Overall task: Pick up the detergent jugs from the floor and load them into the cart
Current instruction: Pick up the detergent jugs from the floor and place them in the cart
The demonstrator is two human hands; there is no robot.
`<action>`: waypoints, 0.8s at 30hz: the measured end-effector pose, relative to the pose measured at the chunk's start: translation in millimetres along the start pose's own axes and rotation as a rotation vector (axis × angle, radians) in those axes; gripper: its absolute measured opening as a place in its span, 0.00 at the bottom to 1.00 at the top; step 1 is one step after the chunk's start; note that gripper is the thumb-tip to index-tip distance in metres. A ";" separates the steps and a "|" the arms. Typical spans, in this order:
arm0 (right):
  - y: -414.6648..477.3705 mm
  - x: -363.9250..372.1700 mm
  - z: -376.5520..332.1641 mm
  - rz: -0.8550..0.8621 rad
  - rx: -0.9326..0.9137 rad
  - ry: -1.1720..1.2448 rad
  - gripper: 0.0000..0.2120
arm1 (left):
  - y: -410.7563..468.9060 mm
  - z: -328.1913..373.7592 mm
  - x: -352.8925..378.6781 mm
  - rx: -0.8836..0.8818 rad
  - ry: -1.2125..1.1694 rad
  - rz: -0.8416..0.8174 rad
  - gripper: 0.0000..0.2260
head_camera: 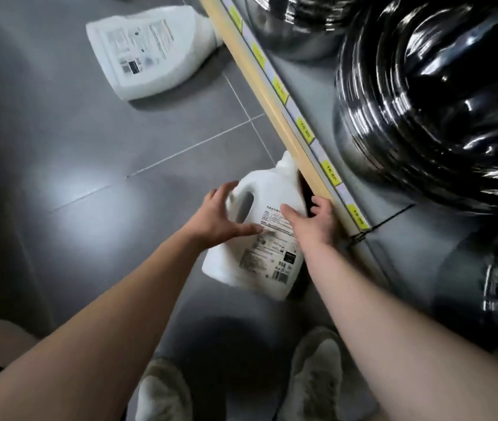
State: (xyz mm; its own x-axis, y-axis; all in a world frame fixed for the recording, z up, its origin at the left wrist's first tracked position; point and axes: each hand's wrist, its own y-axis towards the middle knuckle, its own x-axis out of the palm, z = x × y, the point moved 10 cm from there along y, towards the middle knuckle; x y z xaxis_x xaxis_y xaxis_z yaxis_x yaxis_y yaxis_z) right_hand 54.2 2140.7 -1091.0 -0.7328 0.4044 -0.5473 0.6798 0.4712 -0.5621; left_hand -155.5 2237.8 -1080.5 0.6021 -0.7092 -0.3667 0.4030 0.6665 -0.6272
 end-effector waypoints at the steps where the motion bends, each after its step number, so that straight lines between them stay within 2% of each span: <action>1: 2.5 0.5 5.0 -0.007 0.034 0.005 0.37 | 3.5 -1.5 1.0 -0.022 -0.005 0.001 0.65; 2: 4.6 0.8 9.3 -0.014 0.061 0.008 0.37 | 8.4 -4.1 2.5 -0.039 -0.012 0.004 0.66; 8: 8.6 14.5 20.5 -0.124 0.143 0.031 0.40 | 23.5 -21.2 19.6 -0.118 0.049 -0.019 0.59; 11: 11.2 16.5 19.6 -0.148 0.142 0.033 0.41 | 20.9 -32.3 22.9 -0.160 -0.010 -0.008 0.58; 20: 5.0 54.4 -14.2 -0.335 -0.107 -0.312 0.46 | -17.2 -78.1 19.1 -0.281 -0.197 0.097 0.65; 24: -2.1 73.2 -24.6 -0.402 -0.173 -0.359 0.44 | -27.6 -97.4 10.3 -0.307 -0.257 0.126 0.69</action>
State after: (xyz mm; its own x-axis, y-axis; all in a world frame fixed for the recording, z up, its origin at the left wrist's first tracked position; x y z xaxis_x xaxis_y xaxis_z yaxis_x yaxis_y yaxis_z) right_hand -1.6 2188.6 -1114.6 -0.8559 -0.1111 -0.5051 0.3127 0.6668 -0.6765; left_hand -227.5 2189.7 -1133.9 0.8014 -0.5203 -0.2949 0.1147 0.6177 -0.7780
